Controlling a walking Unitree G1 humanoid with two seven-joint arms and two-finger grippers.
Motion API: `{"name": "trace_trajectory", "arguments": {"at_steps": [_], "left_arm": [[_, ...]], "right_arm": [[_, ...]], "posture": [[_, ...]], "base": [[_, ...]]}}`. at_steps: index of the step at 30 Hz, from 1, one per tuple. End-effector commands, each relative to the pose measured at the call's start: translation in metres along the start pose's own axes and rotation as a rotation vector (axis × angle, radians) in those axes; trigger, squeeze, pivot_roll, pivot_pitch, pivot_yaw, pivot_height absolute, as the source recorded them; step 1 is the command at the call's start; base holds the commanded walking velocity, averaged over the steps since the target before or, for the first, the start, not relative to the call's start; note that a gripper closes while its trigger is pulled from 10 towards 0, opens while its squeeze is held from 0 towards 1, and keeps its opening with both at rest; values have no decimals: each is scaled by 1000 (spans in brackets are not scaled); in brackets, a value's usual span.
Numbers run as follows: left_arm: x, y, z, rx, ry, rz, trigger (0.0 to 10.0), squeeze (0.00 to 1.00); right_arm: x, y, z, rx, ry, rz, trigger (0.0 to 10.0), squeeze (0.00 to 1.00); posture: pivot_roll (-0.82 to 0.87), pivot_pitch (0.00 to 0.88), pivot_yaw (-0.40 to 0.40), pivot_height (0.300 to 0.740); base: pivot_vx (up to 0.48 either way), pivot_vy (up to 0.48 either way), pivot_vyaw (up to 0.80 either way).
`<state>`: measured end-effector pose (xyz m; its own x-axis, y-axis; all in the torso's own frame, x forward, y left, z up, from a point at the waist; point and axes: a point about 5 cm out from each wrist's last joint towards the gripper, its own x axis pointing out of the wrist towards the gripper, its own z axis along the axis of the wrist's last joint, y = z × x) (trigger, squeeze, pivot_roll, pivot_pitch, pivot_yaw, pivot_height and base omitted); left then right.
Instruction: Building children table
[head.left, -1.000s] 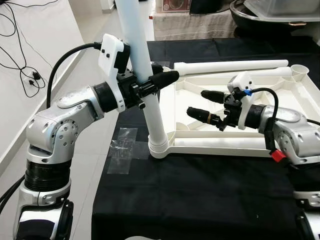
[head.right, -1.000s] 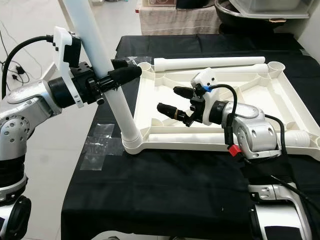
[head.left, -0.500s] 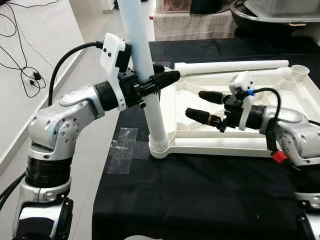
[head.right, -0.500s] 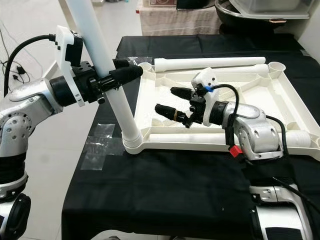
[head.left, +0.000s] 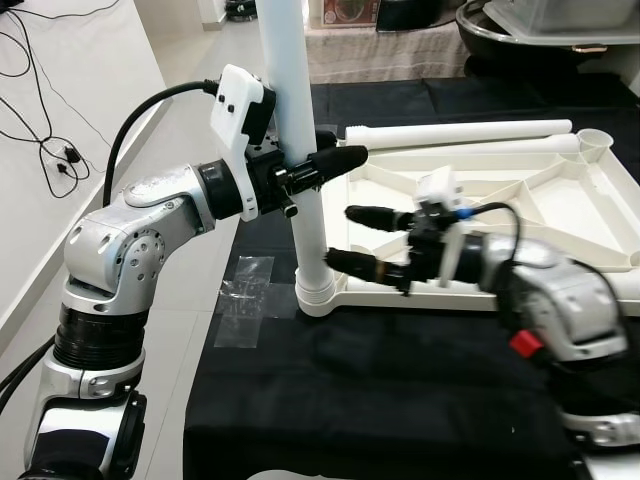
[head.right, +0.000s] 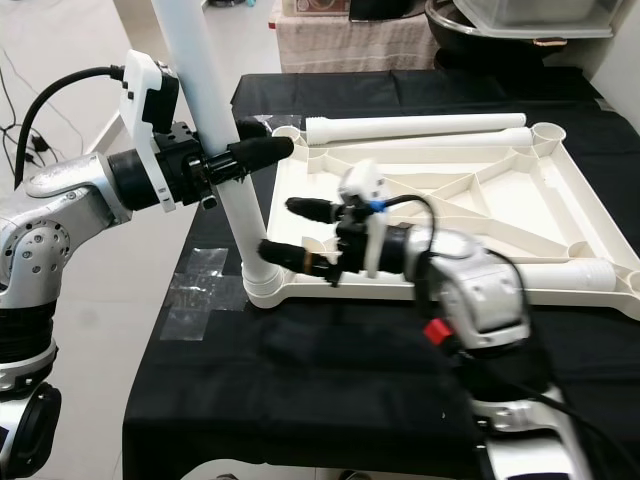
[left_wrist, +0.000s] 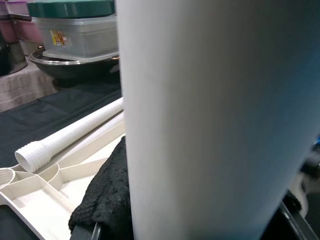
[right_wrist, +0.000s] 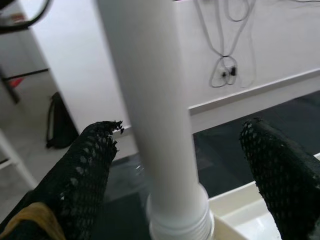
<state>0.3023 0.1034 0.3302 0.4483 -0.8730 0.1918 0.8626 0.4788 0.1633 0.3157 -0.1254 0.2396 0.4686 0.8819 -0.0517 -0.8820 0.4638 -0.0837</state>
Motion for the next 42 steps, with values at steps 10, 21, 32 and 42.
{"name": "trace_trajectory", "arguments": {"at_steps": [10, 21, 32, 42], "left_arm": [[0, -2, -4, -8, 21, -14, 10000, 0], [0, -3, -5, -7, 22, -26, 10000, 0], [1, -4, -5, -5, 24, -34, 10000, 0], [1, -6, -4, 1, 22, -45, 10000, 0]], "right_arm": [[20, 25, -1, 43, -53, 94, 10000, 0], [37, 35, -20, -27, 55, 86, 0, 0], [37, 29, -16, -41, 47, 57, 0, 0], [40, 33, -18, -75, 35, -51, 0, 0]], "posture": [[-2, 186, 30, 740], [-1, 187, 35, 740], [2, 186, 35, 740], [-1, 186, 36, 740]], "base": [[0, 0, 0], [0, 0, 0], [0, 0, 0], [0, 0, 0]]}}
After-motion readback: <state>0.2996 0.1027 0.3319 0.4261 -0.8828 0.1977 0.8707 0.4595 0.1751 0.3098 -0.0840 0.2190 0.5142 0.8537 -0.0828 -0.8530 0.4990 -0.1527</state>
